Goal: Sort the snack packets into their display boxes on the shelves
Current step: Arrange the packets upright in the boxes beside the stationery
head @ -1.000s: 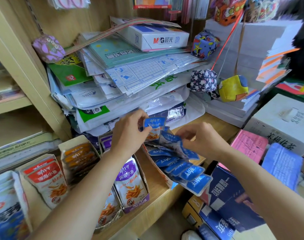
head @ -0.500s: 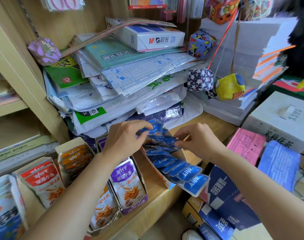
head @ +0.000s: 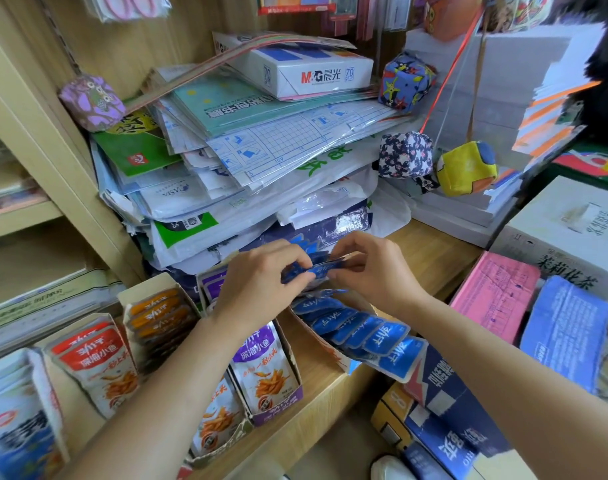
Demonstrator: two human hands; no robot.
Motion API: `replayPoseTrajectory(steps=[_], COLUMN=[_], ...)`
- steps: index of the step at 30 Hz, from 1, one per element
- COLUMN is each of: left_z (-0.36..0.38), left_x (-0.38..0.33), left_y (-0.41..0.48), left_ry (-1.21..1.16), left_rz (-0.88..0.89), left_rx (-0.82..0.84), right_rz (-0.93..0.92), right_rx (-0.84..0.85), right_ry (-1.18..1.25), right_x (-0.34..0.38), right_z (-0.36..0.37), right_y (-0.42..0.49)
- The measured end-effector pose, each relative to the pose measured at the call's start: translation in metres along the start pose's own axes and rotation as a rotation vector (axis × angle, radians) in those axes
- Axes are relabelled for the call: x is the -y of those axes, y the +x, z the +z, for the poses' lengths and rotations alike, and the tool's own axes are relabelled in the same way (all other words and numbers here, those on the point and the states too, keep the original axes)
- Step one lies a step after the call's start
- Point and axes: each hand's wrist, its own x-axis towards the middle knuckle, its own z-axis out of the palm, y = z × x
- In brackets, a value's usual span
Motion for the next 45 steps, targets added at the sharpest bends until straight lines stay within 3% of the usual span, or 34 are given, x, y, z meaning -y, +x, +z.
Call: replayPoseTrajectory(steps=[4,7,14,17,21,28,31,34,37,40,45], left_z=[0.008,0.009,0.007,0.003,-0.002,-0.006,-0.003,0.002,0.007,0.010,0.008], left_x=[0.001,-0.003,0.001,-0.002,-0.003,0.000,-0.002,-0.003,-0.001,-0.003,-0.003], left_y=[-0.001,-0.001,-0.004,-0.006,-0.008,-0.008,-0.008,-0.011,-0.012,-0.011,-0.013], left_ry=[0.035,0.103,0.014,-0.030,-0.016,-0.042,-0.101,0.018,0.097,0.096,0.050], left_rz=[-0.076,-0.110,-0.236,-0.252,-0.212,-0.154,-0.166,-0.130,-0.112,-0.099,-0.103], left_rx=[0.000,-0.028,-0.007,0.031,0.040,-0.039,0.033,0.144,0.119,0.108,0.092], right_rz=[0.034,0.017,-0.066,-0.132,-0.294,-0.302,-0.187,-0.103,-0.051,-0.011,0.148], right_rx=[0.018,0.133,0.278,0.204,0.035,-0.185,-0.095,-0.055,0.028,0.174,0.735], right_ry=[-0.193,-0.325,-0.414,-0.496,-0.425,-0.247,-0.257,-0.179,-0.072,-0.144,-0.275], right_x=[-0.015,-0.019,-0.010,-0.010,-0.012,-0.008,-0.010,-0.012,-0.005,-0.002,-0.010], right_z=[-0.016,-0.020,-0.007,0.006,0.012,0.005,0.012,0.014,0.001,-0.033,-0.083], right_y=[0.000,-0.004,-0.003,-0.001,0.000,0.007,0.004,0.003,0.001,-0.009,-0.053])
